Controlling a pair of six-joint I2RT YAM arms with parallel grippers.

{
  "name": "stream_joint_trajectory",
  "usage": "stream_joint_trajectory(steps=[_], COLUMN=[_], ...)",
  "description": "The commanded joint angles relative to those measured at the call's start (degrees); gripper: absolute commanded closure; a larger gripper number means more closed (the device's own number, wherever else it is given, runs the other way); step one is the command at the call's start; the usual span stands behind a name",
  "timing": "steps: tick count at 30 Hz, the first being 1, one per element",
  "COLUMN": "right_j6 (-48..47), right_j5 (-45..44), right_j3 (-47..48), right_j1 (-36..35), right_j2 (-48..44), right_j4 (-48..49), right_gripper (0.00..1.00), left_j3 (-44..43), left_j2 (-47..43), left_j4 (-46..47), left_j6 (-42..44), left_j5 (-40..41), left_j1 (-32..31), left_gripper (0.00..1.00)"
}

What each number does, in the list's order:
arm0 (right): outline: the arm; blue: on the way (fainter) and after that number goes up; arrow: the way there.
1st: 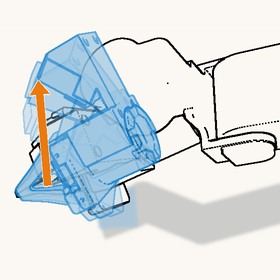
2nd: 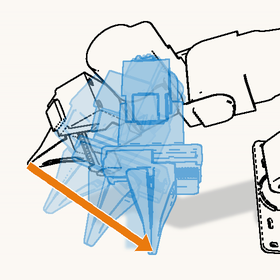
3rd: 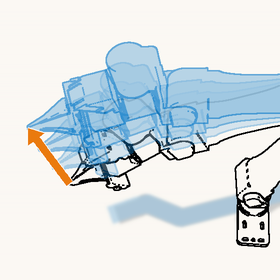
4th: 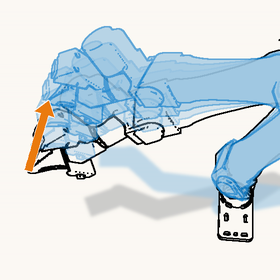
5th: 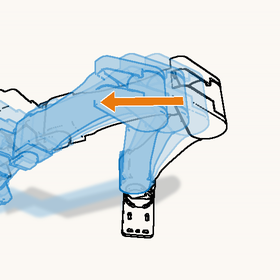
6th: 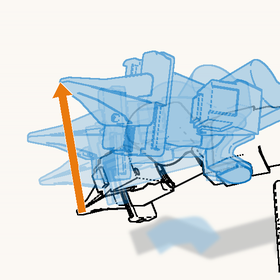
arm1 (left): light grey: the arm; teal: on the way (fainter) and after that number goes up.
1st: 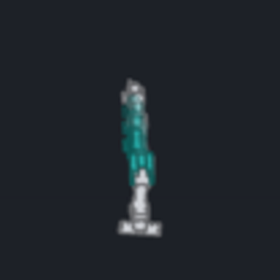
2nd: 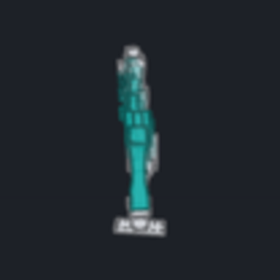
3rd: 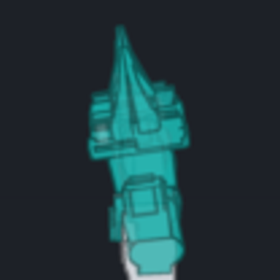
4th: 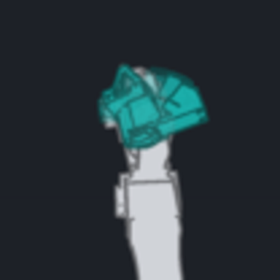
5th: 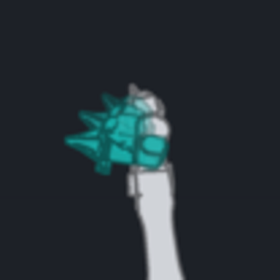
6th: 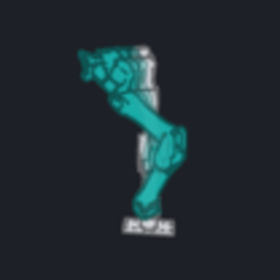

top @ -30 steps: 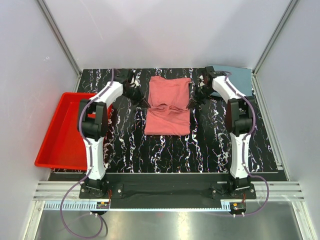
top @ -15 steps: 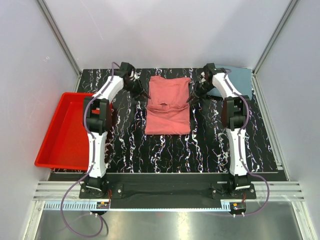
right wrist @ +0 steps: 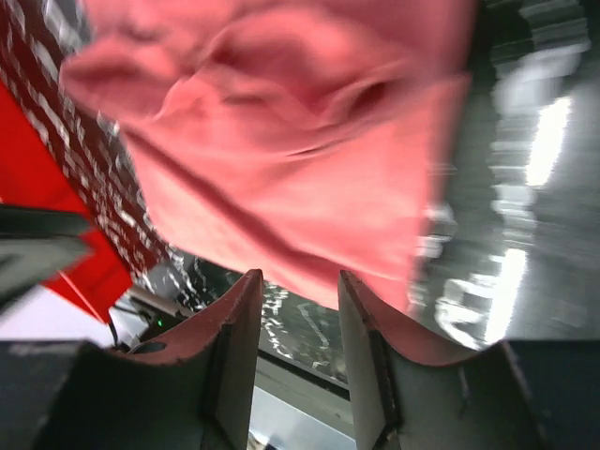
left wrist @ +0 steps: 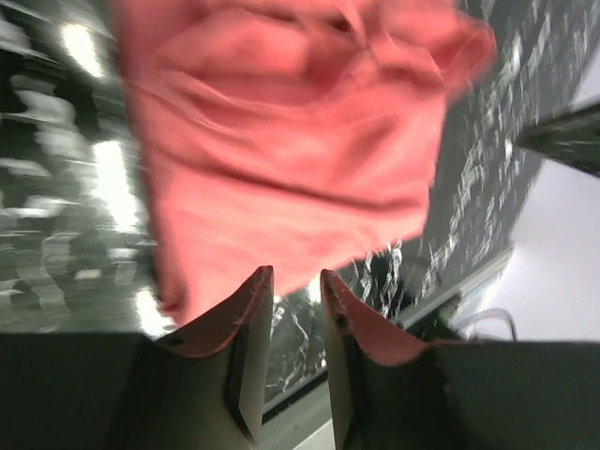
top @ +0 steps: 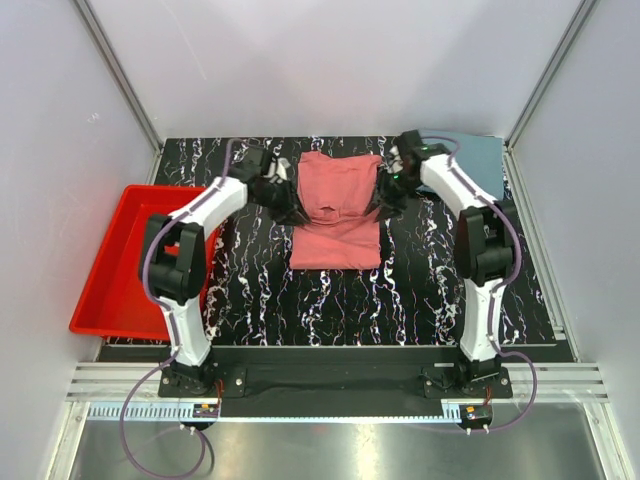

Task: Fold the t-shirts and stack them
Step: Fold the tshirt

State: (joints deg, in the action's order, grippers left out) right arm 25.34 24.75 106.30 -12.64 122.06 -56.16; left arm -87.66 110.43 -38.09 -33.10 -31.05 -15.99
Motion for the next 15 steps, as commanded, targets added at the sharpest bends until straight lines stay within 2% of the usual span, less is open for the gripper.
stream_joint_trajectory(steps=[1, 10, 15], right_j6=[5.06, 4.28, 3.4], right_j5=[1.7, -2.51, -4.18], right_j3=[-5.83, -3.21, 3.46], right_j1=[-5.54, -6.43, -6.25], right_j2=[-1.92, 6.87, 11.26], right_j4=[11.85, 18.27, 18.81], right_gripper=[0.55, 0.55, 0.57], left_j3=[4.6, -2.68, -3.66], left_j2=[-1.45, 8.04, 9.27], left_j4=[12.58, 13.66, 14.79], left_j6=[-2.49, -3.02, -3.81], left_j5=[-3.93, -1.38, -0.15], left_j1=[-3.61, -4.58, -4.58], left_gripper=[0.69, 0.69, 0.69])
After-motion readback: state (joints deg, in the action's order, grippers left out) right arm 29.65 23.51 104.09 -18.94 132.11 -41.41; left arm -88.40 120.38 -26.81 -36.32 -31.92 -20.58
